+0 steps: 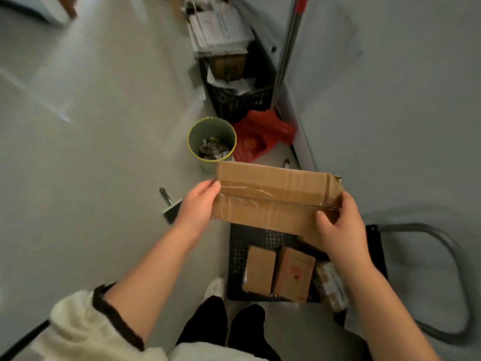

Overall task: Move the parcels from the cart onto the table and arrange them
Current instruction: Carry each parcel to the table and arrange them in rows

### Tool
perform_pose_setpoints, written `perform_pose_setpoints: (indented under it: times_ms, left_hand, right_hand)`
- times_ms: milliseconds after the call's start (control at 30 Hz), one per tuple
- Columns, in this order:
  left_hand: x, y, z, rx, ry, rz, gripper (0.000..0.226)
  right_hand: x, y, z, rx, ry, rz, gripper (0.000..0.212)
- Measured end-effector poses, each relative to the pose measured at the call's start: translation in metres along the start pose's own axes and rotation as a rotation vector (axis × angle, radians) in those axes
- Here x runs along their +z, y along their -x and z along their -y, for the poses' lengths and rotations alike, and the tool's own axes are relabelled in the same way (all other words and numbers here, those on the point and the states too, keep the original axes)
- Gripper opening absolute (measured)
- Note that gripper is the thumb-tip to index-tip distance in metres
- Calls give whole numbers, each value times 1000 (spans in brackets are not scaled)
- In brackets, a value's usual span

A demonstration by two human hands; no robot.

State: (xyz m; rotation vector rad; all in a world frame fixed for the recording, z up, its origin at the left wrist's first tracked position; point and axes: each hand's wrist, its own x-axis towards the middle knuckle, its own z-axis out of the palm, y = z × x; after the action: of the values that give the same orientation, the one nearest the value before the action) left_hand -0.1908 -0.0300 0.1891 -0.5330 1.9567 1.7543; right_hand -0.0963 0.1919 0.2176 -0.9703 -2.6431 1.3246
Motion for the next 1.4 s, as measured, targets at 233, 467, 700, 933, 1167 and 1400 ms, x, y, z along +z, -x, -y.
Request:
perform_pose_setpoints:
  times_ms: [233, 467, 700, 933, 1167, 1400]
  left_hand:
    - [-80, 86, -122, 399, -18, -20, 24]
    - [-121, 122, -178, 587, 46, -74, 18]
    - [-125, 155, -221, 731, 56, -138, 15]
    - [-99, 214, -243, 1345, -488, -270, 29]
    - [-104, 204, -233, 1264, -404, -179, 26]
    - [-141, 139, -229, 477, 346, -32, 22]
  right_hand:
    - [-59, 59, 122, -194, -141, -88, 49]
    - [-80, 88, 194, -393, -246, -93, 55]
    - [-84, 82, 219, -298, -375, -92, 36]
    - [-54, 44, 216, 316, -976, 163, 8]
    - [-52, 54, 207, 287, -1028, 83, 13]
    - [-99, 121, 253, -393, -709, -57, 28]
